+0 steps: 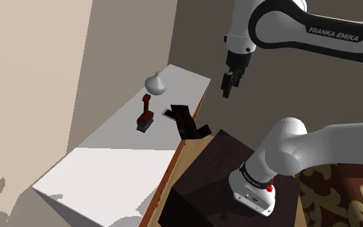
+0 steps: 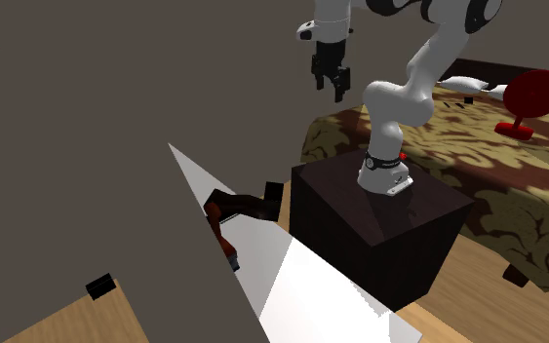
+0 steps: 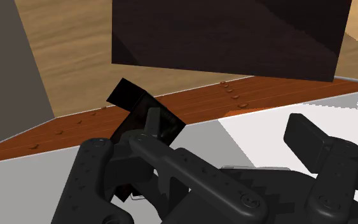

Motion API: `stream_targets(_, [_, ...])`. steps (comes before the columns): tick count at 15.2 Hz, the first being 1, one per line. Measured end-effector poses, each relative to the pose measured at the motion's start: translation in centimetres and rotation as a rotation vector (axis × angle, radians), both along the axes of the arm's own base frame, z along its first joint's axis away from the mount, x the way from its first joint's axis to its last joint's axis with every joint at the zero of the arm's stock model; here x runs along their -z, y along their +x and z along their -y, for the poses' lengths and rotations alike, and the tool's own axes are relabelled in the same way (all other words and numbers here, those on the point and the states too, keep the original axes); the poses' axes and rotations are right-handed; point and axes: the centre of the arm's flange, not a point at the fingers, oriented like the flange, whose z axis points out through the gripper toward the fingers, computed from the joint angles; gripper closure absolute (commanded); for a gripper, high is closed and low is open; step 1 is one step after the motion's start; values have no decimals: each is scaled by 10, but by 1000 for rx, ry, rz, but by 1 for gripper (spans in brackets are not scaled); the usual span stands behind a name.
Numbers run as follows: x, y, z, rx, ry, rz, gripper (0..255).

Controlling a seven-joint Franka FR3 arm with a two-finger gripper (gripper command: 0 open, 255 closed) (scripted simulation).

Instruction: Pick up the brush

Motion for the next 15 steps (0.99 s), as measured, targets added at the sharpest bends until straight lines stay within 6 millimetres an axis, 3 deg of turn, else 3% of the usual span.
stream_targets(4, [14,19,-2,-2,8,9,0])
stream_targets(15, [94,130,-4,-14,50,63,0])
